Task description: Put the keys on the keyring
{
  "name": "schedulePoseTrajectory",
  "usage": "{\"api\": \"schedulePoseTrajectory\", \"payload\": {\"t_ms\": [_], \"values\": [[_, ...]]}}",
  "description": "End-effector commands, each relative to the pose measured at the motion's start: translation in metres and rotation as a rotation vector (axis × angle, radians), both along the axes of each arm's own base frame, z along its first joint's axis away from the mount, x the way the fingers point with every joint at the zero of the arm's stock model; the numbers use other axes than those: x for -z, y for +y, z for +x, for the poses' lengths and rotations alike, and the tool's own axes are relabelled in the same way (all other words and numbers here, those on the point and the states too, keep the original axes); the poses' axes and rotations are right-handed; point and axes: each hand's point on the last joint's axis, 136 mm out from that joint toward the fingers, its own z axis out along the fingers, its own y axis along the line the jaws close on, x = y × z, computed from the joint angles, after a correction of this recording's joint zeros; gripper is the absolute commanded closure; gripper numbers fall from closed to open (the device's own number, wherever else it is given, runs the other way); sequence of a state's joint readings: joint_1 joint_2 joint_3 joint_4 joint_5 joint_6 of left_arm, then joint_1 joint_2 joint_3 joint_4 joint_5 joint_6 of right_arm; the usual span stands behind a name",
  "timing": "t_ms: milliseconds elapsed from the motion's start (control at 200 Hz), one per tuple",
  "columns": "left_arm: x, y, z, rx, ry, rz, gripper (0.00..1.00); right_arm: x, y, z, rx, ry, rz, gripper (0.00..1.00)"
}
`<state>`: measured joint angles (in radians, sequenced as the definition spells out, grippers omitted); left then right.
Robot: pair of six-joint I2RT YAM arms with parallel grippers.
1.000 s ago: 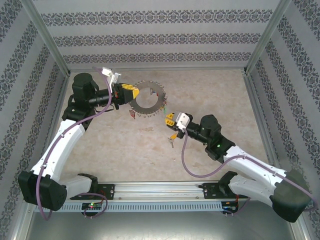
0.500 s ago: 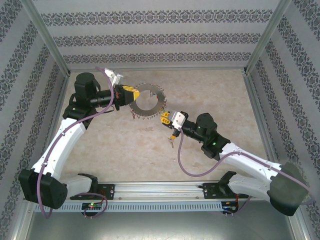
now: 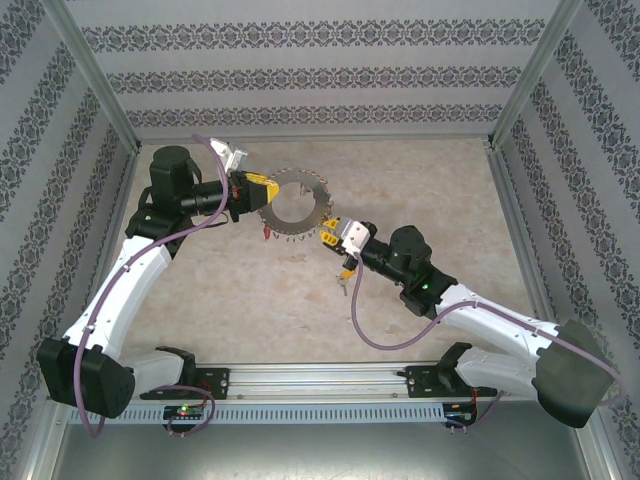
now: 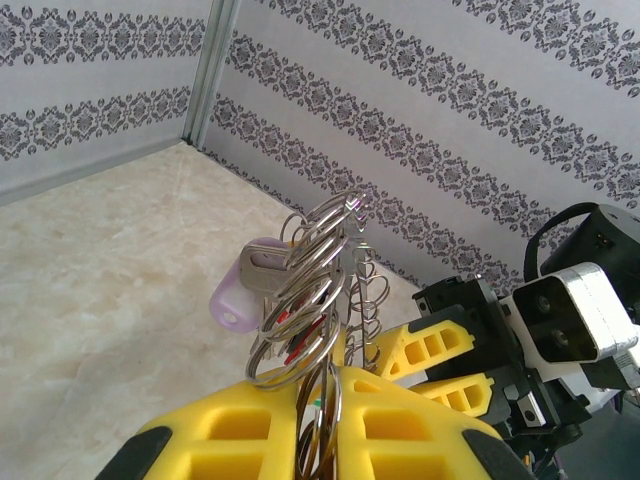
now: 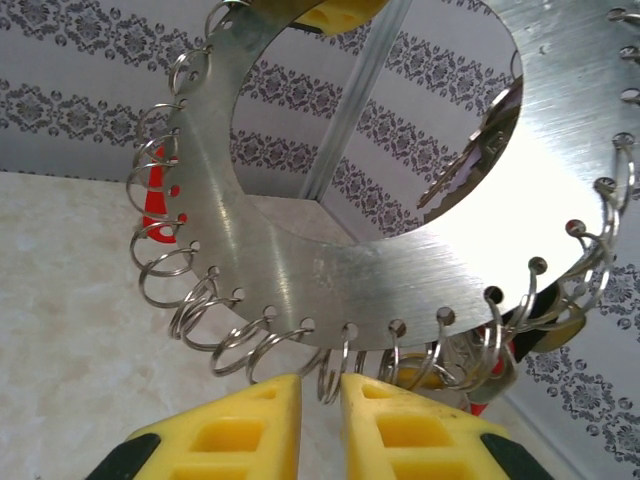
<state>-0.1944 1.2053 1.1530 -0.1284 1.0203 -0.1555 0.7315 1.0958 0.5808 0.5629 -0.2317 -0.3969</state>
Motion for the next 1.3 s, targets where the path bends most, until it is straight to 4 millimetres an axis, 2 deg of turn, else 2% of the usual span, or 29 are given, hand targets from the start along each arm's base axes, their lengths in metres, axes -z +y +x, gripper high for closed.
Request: {"api": "schedulePoseTrajectory", "payload": {"t_ms": [0,255,964,1214,1294], "values": [[-0.031,0.000,-0.011,0.031,-0.108,-0.012,1.00,-0.019,0.003,0.000,0.009,-0.044,0.039,0.77],[-0.032,0.000,-0.012,0.030,-0.110,-0.013,1.00,-0.014,0.007,-0.001,-0.007,-0.029,0.034,0.75],[-0.031,0.000,-0.013,0.027,-0.104,-0.014,1.00,-0.013,0.010,0.009,0.048,-0.041,0.052,0.82],[-0.032,0.001,-0.014,0.024,-0.095,-0.021,1.00,-0.008,0.011,0.010,0.064,-0.037,0.045,0.86],[-0.032,0.001,-0.014,0.020,-0.092,-0.022,1.00,-0.007,0.009,0.010,0.073,-0.037,0.043,0.92]]}}
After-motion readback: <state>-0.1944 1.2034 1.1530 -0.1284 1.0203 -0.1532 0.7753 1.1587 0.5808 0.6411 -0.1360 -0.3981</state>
